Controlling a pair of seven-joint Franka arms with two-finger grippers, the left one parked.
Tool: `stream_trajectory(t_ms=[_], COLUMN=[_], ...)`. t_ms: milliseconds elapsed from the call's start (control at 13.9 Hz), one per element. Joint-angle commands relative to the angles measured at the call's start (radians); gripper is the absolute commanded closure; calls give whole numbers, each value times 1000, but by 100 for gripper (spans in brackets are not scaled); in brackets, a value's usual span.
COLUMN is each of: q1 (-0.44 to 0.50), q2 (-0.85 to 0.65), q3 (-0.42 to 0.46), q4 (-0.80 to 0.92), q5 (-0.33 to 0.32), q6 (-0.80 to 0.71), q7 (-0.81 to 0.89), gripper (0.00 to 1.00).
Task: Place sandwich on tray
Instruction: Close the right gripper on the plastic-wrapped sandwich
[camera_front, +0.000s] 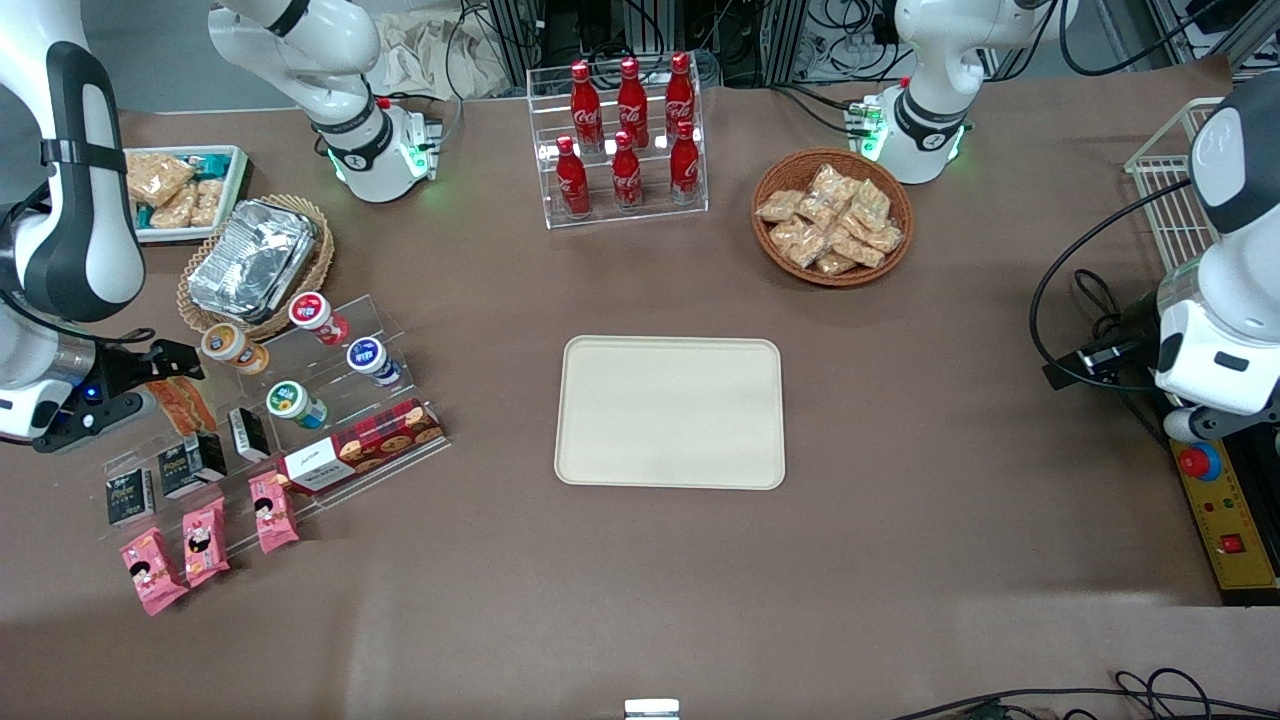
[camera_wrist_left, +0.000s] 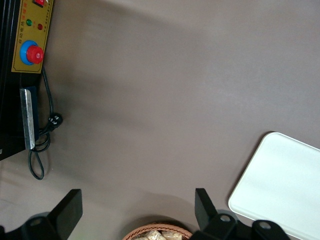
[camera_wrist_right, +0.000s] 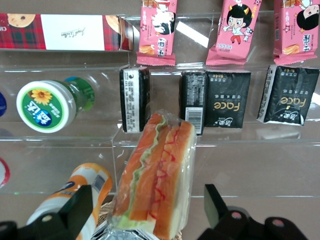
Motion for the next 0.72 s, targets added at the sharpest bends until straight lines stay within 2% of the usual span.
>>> stream_trajectory(t_ms=[0, 504, 647], q1=[-5, -15, -15], q2=[-6, 3, 12], q3=[-1, -8, -14], q4=[-28, -54, -61], q5=[-19, -20, -20], q6=[29, 50, 70], q7=[-8, -8, -8], gripper=[2, 4, 10])
